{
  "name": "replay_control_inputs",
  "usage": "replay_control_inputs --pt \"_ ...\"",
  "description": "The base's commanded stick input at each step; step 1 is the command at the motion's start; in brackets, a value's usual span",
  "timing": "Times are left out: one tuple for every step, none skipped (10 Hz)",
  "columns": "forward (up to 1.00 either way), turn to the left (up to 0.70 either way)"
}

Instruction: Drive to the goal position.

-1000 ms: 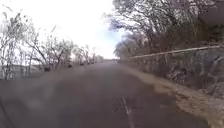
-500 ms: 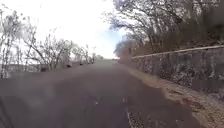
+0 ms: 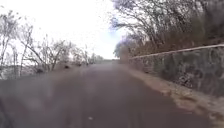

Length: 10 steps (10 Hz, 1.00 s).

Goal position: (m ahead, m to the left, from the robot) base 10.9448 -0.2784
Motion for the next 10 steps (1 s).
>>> replay_control_inputs --pt "0.70 0.00" --pt "0.70 0.00" --pt "0.70 0.00" --pt "0.70 0.00" --pt "0.70 0.00" --pt "0.70 0.02" --pt "0.70 0.02" --pt "0.70 0.02" --pt "0.70 0.01" --pt "0.70 0.01"
